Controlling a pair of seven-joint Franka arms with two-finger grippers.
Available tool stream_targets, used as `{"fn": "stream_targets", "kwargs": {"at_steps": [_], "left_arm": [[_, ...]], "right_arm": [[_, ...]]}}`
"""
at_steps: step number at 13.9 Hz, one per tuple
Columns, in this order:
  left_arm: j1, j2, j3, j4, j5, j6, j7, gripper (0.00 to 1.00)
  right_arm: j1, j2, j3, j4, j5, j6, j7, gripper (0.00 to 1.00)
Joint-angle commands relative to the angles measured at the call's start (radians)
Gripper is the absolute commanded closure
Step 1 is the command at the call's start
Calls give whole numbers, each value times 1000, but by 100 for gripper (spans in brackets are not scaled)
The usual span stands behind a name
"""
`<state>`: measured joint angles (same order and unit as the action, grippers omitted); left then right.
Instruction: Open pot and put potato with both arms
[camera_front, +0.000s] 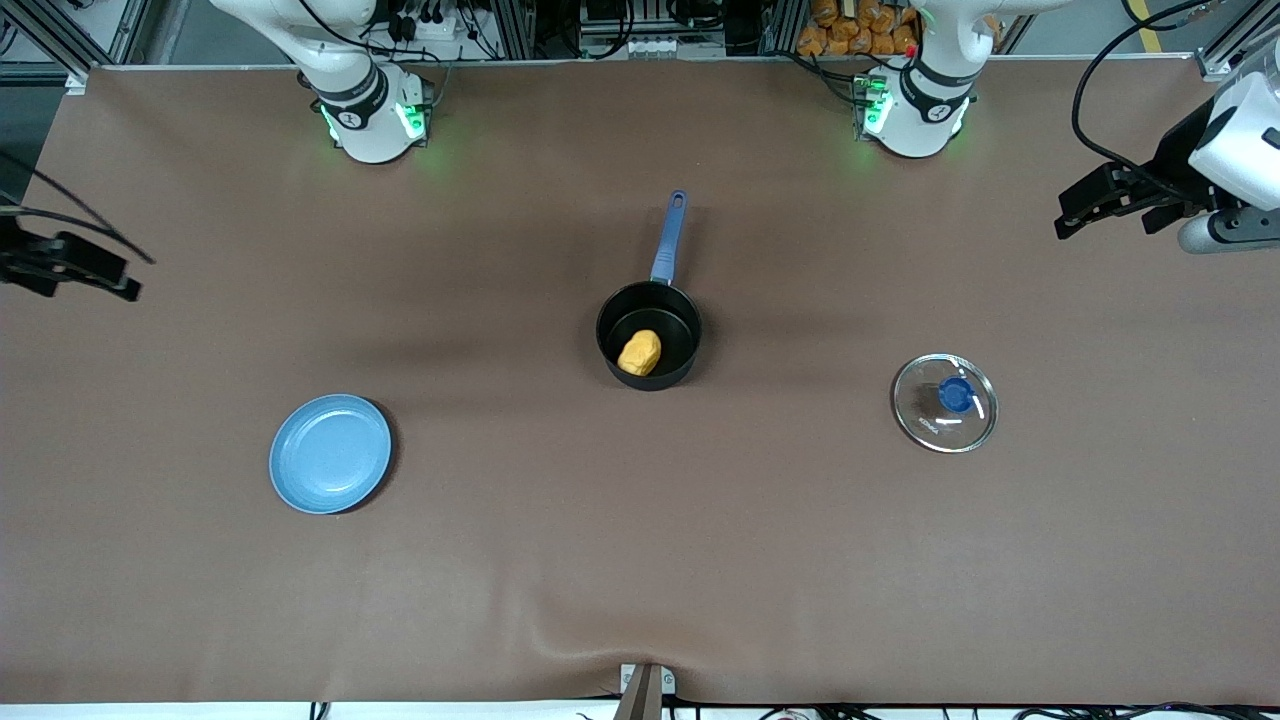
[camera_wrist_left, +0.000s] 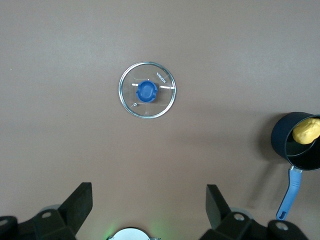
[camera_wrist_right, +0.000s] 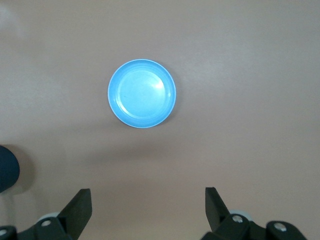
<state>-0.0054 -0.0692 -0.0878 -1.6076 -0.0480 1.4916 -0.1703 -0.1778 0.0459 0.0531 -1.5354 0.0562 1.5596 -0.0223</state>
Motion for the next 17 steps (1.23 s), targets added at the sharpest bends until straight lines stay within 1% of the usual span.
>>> {"fn": "stream_targets", "kwargs": {"at_steps": [1, 3, 7, 8, 9, 11, 12, 14, 17], "left_arm": [[1, -15, 2, 0, 14, -11, 2, 0], [-1, -20, -9, 1, 71, -16, 2, 0], [1, -26, -9, 2, 73, -17, 3, 0], [1, -24, -9, 2, 73, -16, 5, 0], [1, -24, -7, 2, 71, -16, 6, 0], [1, -27, -9, 2, 68, -17, 8, 0], [1, -27, -7, 3, 65, -17, 9, 0], [2, -18, -3, 27, 62, -17, 41, 0], [2, -14, -1, 32, 60, -16, 52, 0]], "right_arm": [[-19, -23, 13, -25, 21, 0, -11, 0], [-17, -23, 13, -23, 19, 0, -11, 0], [-17, -29, 13, -26, 22, 5, -11, 0], [0, -31, 13, -31, 18, 10, -10, 0], [29, -31, -10, -28, 14, 7, -7, 0], [156, -34, -155, -32, 16, 19, -13, 0], [170, -34, -168, -32, 11, 17, -15, 0], [178, -34, -170, -31, 5, 19, -15, 0], [182, -28, -165, -23, 5, 17, -13, 0]]}}
